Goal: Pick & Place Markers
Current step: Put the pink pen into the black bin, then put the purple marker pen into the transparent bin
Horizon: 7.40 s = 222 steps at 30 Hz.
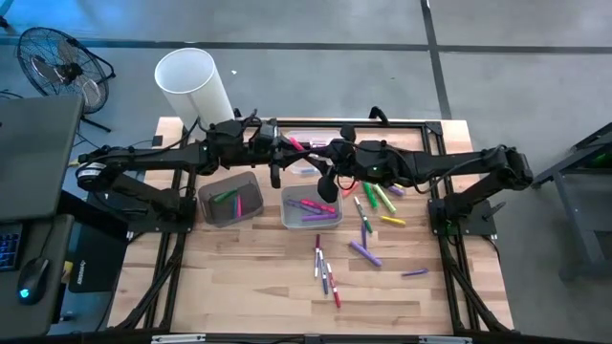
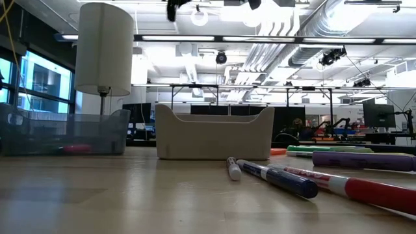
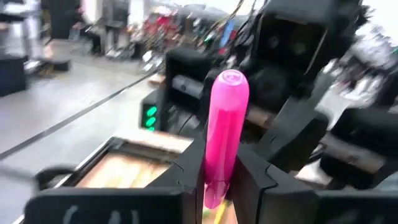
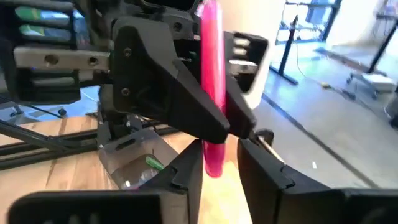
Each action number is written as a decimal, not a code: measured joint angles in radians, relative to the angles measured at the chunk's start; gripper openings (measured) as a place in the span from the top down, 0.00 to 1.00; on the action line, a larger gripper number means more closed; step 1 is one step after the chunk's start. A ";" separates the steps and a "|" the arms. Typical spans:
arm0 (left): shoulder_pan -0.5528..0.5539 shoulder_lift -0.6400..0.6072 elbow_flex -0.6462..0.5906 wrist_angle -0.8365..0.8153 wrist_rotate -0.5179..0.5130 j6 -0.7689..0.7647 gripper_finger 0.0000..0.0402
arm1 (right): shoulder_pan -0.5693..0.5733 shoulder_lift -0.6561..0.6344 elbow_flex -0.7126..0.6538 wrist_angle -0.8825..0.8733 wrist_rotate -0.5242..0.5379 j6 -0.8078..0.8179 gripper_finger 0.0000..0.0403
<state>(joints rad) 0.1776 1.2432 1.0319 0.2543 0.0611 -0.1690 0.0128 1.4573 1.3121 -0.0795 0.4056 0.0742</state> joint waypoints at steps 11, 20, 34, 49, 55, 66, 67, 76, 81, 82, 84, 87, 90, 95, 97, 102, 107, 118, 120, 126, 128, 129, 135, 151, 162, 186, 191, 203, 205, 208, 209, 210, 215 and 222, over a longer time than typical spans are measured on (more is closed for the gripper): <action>0.065 -0.251 0.085 -1.019 -0.242 -0.026 0.88 | 0.026 -0.042 0.000 -0.546 0.006 0.464 0.68; 0.064 -0.191 -0.105 -1.337 -0.129 -0.151 0.87 | 0.107 -0.040 -0.020 -0.650 0.068 0.625 0.68; 0.064 -0.165 -0.207 -1.323 -0.046 -0.180 0.68 | 0.147 -0.041 -0.020 -0.651 0.087 0.626 0.68; -0.394 -0.072 0.028 -1.207 -0.265 -0.693 0.87 | 0.365 -0.041 -0.019 -1.159 0.287 0.941 0.73; -0.585 0.174 0.220 -1.200 -0.373 -0.992 0.98 | 0.493 -0.057 -0.068 -1.246 0.257 1.006 0.78; -0.670 0.654 0.677 -1.322 -0.376 -1.356 1.00 | 0.811 -0.193 -0.323 -1.056 0.171 1.184 0.97; -0.669 0.675 0.705 -1.314 -0.376 -1.365 1.00 | 0.825 -0.202 -0.334 -1.036 0.171 1.186 0.96; -0.631 0.849 0.788 -1.176 -0.270 -1.364 0.91 | 0.887 -0.245 -0.338 -0.987 0.162 1.183 0.98; -0.599 0.911 0.788 -1.116 -0.212 -1.305 0.75 | 0.917 -0.248 -0.338 -0.953 0.174 1.176 0.99; -0.592 0.924 0.788 -1.098 -0.212 -1.303 0.72 | 0.921 -0.248 -0.338 -0.953 0.176 1.174 0.99; -0.581 0.945 0.788 -1.090 -0.210 -1.302 0.66 | 0.929 -0.248 -0.338 -0.954 0.184 1.174 0.98; -0.562 0.963 0.789 -1.091 -0.201 -1.302 0.61 | 0.942 -0.248 -0.338 -0.952 0.187 1.178 0.99; -0.540 0.987 0.788 -1.101 -0.197 -1.304 0.60 | 0.959 -0.248 -0.338 -0.947 0.187 1.178 1.00; -0.508 1.019 0.788 -1.092 -0.147 -1.310 0.60 | 0.987 -0.247 -0.338 -0.946 0.189 1.182 0.99; -0.502 1.030 0.790 -1.089 -0.118 -1.310 0.60 | 0.995 -0.247 -0.338 -0.946 0.189 1.182 0.99; -0.503 1.043 0.793 -1.104 -0.102 -1.328 0.61 | 1.005 -0.247 -0.338 -0.945 0.191 1.182 1.00; -0.504 1.047 0.793 -1.164 -0.101 -1.328 0.79 | 1.005 -0.247 -0.338 -0.945 0.212 1.178 0.99; -0.576 1.036 0.789 -1.390 -0.022 -1.256 0.96 | 1.005 -0.247 -0.338 -0.955 0.240 1.175 0.99; -0.616 1.022 0.786 -1.410 -0.009 -1.210 0.96 | 1.005 -0.247 -0.339 -0.959 0.241 1.174 0.99; -0.695 0.900 0.784 -1.387 0.017 -1.198 1.00 | 0.995 -0.247 -0.339 -0.971 0.259 1.156 1.00; -0.698 0.820 0.784 -1.394 -0.038 -1.202 0.99 | 0.984 -0.247 -0.339 -0.972 0.284 1.155 1.00; -0.694 0.781 0.785 -1.386 -0.078 -1.203 0.99 | 0.975 -0.247 -0.339 -0.975 0.298 1.155 1.00; -0.591 0.582 0.788 -1.391 -0.339 -1.109 0.99 | 0.907 -0.247 -0.339 -0.977 0.319 1.155 1.00; -0.289 0.494 0.788 -1.379 -0.328 -0.649 1.00 | 0.798 -0.247 -0.339 -0.916 0.250 1.183 1.00; -0.558 0.521 0.793 -1.337 -0.413 -0.895 1.00 | 0.792 -0.247 -0.339 -0.914 0.237 1.113 1.00; -0.671 0.967 0.789 -0.657 -0.152 -0.945 1.00 | 0.805 -0.245 -0.339 -0.798 0.138 0.886 1.00; -0.660 1.022 0.791 -0.625 -0.038 -0.959 1.00 | 0.817 -0.245 -0.340 -0.797 0.136 0.888 1.00; -0.662 1.019 0.790 -0.892 0.001 -0.965 1.00 | 0.840 -0.245 -0.340 -0.790 0.145 0.894 1.00; -0.662 1.019 0.790 -0.896 0.004 -0.965 1.00 | 0.840 -0.245 -0.340 -0.790 0.145 0.894 1.00; -0.662 1.019 0.790 -0.877 0.001 -0.965 1.00 | 0.840 -0.245 -0.340 -0.790 0.145 0.894 1.00; -0.662 1.019 0.790 -0.876 -0.001 -0.967 1.00 | 0.840 -0.245 -0.340 -0.790 0.145 0.894 1.00; -0.661 1.019 0.790 -0.879 -0.006 -0.976 1.00 | 0.840 -0.245 -0.340 -0.791 0.146 0.894 1.00; -0.662 1.019 0.790 -0.880 -0.022 -1.036 0.98 | 0.840 -0.245 -0.340 -0.791 0.152 0.891 1.00; -0.662 1.019 0.790 -0.878 -0.038 -1.049 0.78 | 0.840 -0.244 -0.340 -0.791 0.149 0.893 1.00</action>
<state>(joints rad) -0.4843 2.2620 1.8217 -0.6239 0.0230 -1.2179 0.8528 1.2128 0.9726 -0.8703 0.5549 0.9669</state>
